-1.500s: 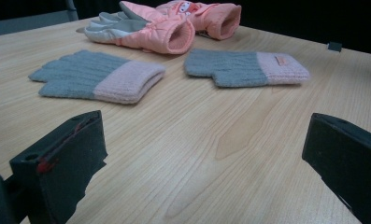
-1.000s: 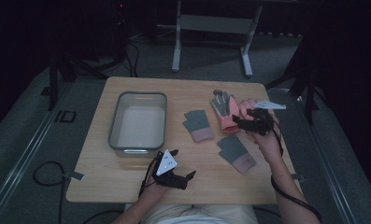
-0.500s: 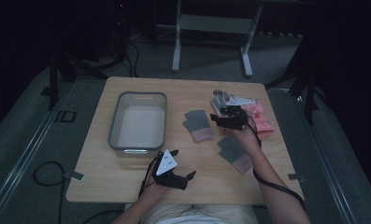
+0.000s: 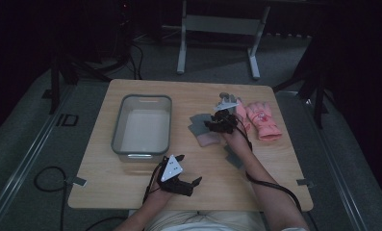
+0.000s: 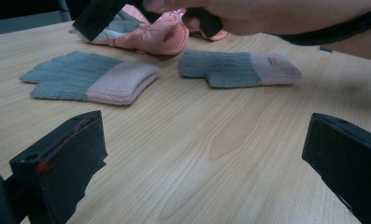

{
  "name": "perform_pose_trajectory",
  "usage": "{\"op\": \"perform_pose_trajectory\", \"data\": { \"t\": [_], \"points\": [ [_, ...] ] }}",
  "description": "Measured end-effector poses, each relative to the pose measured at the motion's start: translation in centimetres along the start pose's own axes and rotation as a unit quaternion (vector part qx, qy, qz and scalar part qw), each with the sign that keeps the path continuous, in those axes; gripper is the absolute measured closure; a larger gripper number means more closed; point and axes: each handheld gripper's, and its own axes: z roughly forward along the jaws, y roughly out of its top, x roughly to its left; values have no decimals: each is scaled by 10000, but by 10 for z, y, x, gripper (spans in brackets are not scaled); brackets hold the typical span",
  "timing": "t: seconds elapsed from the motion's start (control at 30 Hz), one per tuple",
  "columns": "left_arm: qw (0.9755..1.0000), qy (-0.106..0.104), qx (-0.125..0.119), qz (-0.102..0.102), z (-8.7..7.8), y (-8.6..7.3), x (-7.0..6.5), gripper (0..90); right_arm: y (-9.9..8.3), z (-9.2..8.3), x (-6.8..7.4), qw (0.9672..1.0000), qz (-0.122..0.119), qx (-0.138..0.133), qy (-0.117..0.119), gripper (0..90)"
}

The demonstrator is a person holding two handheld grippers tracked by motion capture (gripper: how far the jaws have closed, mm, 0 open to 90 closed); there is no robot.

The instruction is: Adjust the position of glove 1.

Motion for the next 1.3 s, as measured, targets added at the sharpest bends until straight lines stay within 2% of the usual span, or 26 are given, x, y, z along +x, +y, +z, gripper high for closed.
{"op": "perform_pose_trajectory", "data": {
  "t": [0.03, 0.2, 0.47, 0.63, 0.7, 0.8, 0.9, 0.97, 1.03, 1.1, 1.3],
  "points": [
    [10000, 1, 2, 12, 0, 0, 0, 0, 0, 2, 0, 10000, 30, 3, 60, 582],
    [10000, 0, -5, -8, 0, 0, 0, 0, 1, 17, 3, 9998, -22, 212, -4, 652],
    [10000, -6, -10, -19, 0, 0, 0, 0, -4, 40, -3, 9980, 43, 633, -20, 688],
    [10000, 4, -13, -12, 0, 0, 0, 0, -5, 44, -3, 9979, 72, 642, 52, 763],
    [10000, 6, -16, -20, 0, 0, 0, 0, -5, 44, -3, 9978, 218, 616, 71, 832],
    [10000, 5, -13, -36, 0, 0, 1, 0, -4, 44, 0, 9968, 494, 633, 57, 858],
    [10000, 10, -11, -37, 0, 0, 1, 0, 1, 36, 6, 9952, 788, 579, 61, 864],
    [10000, 18, -10, -31, 0, 0, 0, 0, 5, 22, 10, 9941, 1009, 391, 102, 865],
    [10000, 22, -13, -23, 0, 0, 0, 0, 10, 6, 16, 9933, 1130, 236, 27, 865],
    [10000, 34, -10, -20, 0, 0, 0, 0, 12, -10, 22, 9908, 1351, 103, -8, 866],
    [10000, 66, 0, 0, 0, 0, 0, 0, 9, -41, 43, 9865, 1632, -30, -144, 866]
  ]
}}
